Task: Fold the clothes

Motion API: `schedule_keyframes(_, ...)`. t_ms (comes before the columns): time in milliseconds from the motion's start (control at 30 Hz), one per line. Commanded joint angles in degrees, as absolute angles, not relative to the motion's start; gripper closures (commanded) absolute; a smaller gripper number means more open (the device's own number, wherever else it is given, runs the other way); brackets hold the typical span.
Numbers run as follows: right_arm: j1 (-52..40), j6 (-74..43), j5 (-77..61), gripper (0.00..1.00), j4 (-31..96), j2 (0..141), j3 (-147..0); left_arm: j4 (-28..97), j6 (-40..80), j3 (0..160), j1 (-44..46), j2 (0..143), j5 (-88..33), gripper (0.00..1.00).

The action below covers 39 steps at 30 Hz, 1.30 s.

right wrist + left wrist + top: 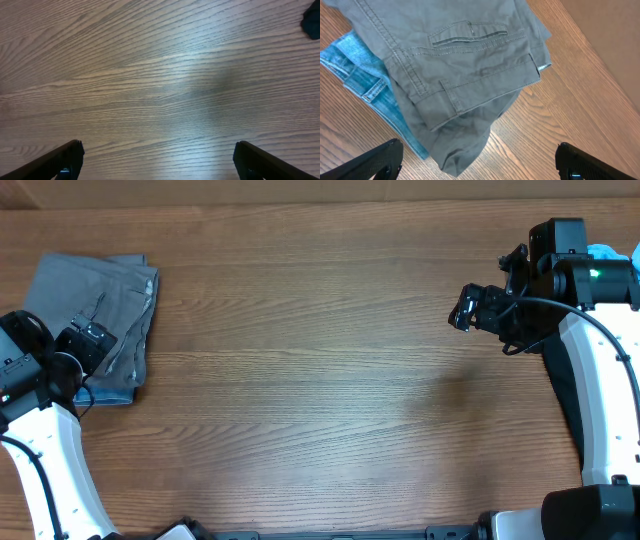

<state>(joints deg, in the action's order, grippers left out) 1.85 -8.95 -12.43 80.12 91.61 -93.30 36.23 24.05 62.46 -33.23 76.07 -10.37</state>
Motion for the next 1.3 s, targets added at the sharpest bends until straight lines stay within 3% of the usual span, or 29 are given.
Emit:
schedule_keyframes(0,2.0,-8.7,-12.0,0.0,79.8,91.7,-93.3,36.2,24.9,62.7,-33.0,75.7,-11.8,0.0)
schedule_keyframes(733,0.2,-8.7,-12.0,0.0,79.8,90.3,-93.3,36.2,24.9,62.7,-33.0,75.7,-11.8,0.0)
schedule_keyframes(1033,-15.7,-8.7,-12.0,0.0,79.8,76.0,-93.3,36.2,24.9,62.7,-33.0,75.7,-11.8,0.0)
schedule_keyframes(1267,-26.3,-5.8,-4.1,0.0,70.4,52.8,-89.4,36.2,24.9,62.7,-33.0,75.7,-11.8,0.0)
